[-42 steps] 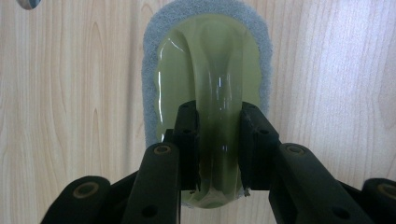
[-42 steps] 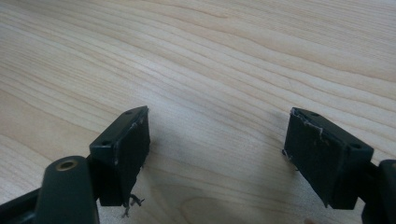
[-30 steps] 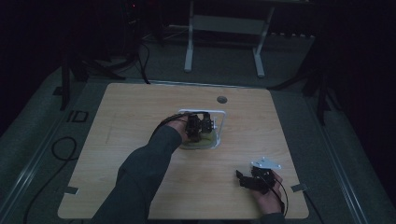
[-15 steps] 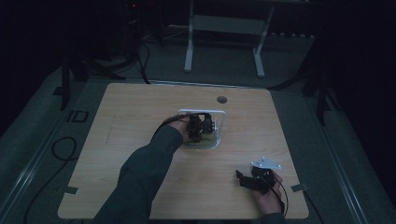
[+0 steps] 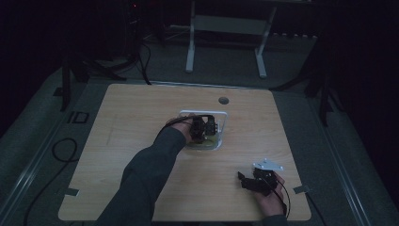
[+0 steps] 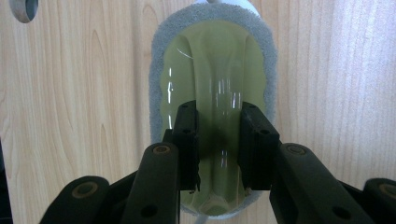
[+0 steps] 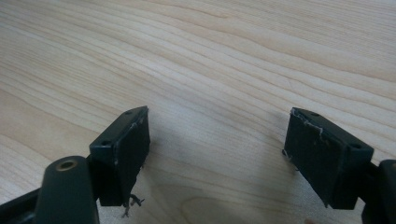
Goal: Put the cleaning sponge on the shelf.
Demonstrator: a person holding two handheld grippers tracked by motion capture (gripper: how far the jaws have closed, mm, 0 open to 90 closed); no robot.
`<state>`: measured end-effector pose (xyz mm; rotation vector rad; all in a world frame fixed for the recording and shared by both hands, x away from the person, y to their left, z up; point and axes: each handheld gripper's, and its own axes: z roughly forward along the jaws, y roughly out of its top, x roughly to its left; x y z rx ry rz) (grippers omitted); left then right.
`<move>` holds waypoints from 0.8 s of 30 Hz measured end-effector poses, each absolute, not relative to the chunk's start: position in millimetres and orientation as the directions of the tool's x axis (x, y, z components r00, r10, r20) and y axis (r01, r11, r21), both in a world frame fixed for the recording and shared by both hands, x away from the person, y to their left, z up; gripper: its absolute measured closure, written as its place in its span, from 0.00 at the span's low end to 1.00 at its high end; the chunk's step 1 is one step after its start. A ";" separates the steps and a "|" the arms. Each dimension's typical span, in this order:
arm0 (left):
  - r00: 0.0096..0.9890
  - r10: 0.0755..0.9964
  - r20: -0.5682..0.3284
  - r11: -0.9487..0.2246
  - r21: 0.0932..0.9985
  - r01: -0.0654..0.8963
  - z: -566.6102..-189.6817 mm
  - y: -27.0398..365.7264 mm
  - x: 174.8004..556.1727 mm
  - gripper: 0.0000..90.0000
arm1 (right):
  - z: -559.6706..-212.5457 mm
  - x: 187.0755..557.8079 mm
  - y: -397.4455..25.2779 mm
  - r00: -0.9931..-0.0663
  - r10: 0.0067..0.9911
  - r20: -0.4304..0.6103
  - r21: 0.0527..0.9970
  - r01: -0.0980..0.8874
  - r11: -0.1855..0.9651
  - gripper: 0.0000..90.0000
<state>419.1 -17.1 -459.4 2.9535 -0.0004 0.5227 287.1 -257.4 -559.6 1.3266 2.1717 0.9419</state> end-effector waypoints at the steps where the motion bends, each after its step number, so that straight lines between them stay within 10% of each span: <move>1: 0.938 0.023 0.345 -0.990 0.140 -0.027 -459.8 -17.2 419.1 0.79 | -559.6 287.0 -257.3 -0.453 0.892 -0.007 0.733 0.604 0.313 0.24; 24: 0.928 0.042 0.371 -0.990 0.139 -0.011 -461.4 -18.3 421.1 0.73 | -559.6 286.9 -257.3 -0.452 0.892 -0.007 0.733 0.605 0.313 0.24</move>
